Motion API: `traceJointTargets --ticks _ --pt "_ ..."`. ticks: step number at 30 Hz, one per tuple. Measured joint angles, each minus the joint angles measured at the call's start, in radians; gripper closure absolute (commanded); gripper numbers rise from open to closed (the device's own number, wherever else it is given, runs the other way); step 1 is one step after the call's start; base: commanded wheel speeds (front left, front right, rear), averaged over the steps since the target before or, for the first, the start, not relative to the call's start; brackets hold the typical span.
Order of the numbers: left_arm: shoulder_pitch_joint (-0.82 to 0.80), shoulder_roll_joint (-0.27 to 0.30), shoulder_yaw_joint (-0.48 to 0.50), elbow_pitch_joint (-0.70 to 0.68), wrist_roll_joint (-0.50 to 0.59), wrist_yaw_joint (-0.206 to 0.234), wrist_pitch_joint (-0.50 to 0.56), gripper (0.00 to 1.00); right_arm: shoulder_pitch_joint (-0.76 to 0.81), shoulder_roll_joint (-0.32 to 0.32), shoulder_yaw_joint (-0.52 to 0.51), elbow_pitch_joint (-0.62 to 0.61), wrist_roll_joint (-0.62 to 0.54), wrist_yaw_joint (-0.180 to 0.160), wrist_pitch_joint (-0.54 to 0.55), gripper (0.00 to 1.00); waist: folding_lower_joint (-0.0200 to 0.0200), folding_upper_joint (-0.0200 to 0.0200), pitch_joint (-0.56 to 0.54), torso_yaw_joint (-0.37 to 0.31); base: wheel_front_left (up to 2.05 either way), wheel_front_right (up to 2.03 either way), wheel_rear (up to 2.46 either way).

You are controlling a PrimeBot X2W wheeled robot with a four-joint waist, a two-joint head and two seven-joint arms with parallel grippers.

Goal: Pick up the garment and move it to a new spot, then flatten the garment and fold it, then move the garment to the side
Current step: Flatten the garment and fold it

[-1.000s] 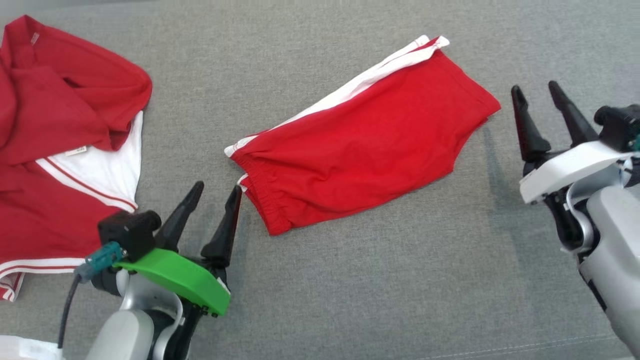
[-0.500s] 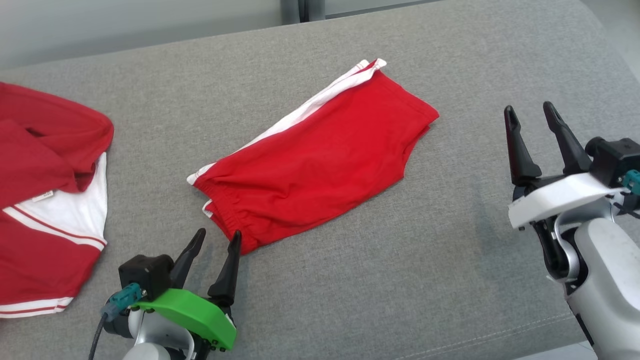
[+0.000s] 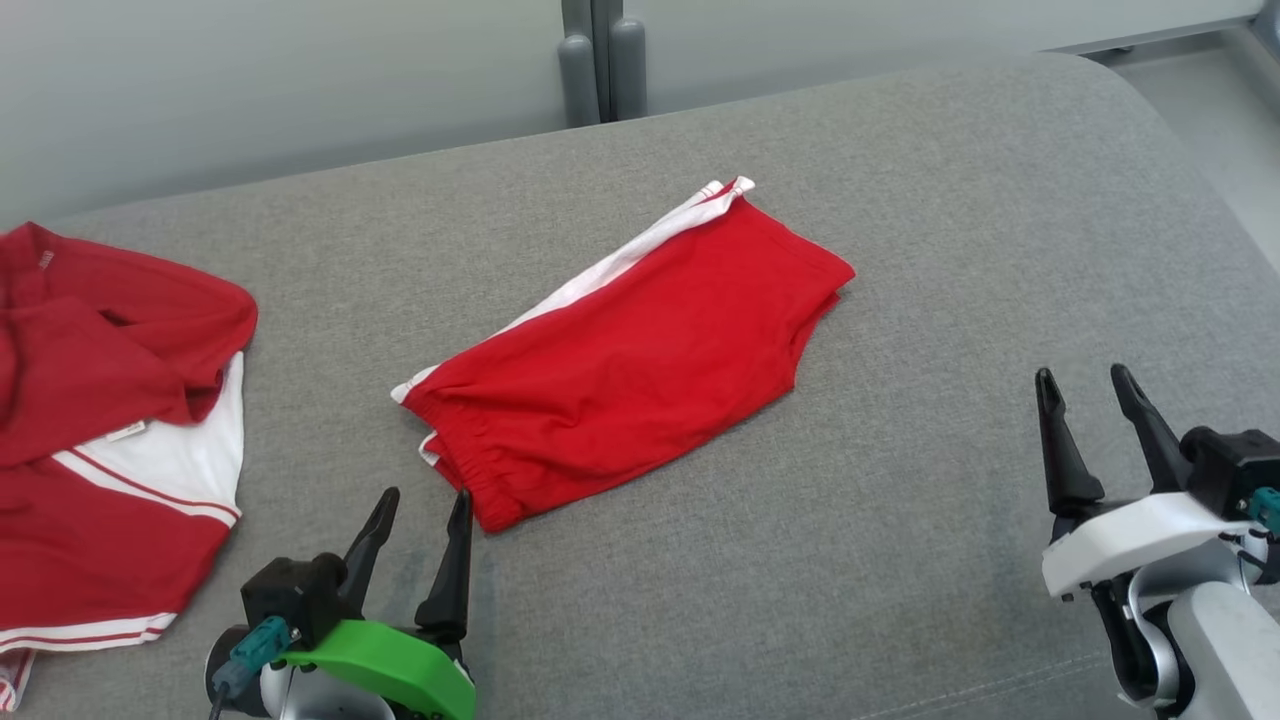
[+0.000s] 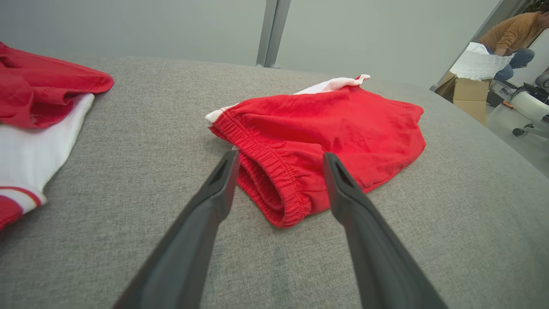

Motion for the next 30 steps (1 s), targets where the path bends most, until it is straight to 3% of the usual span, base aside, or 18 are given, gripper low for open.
traceJointTargets --ticks 8,15,30 --pt "0.007 0.000 -0.005 -0.004 0.013 0.002 -0.016 0.00 0.041 0.007 -0.011 -0.015 -0.001 0.005 0.000 0.00 0.0000 0.0000 -0.019 0.052 0.00 0.00 0.00" --pt "0.005 0.003 -0.014 -0.040 0.035 0.008 -0.026 0.00 0.022 0.016 -0.007 0.051 0.045 0.045 0.001 0.00 0.0000 0.0000 0.007 0.098 0.00 0.00 0.00" --pt "-0.031 0.009 -0.018 -0.076 0.064 0.008 -0.031 0.00 -0.244 0.002 -0.099 0.227 0.198 0.071 0.186 0.00 0.0000 0.0000 0.116 0.227 0.00 0.00 0.00"
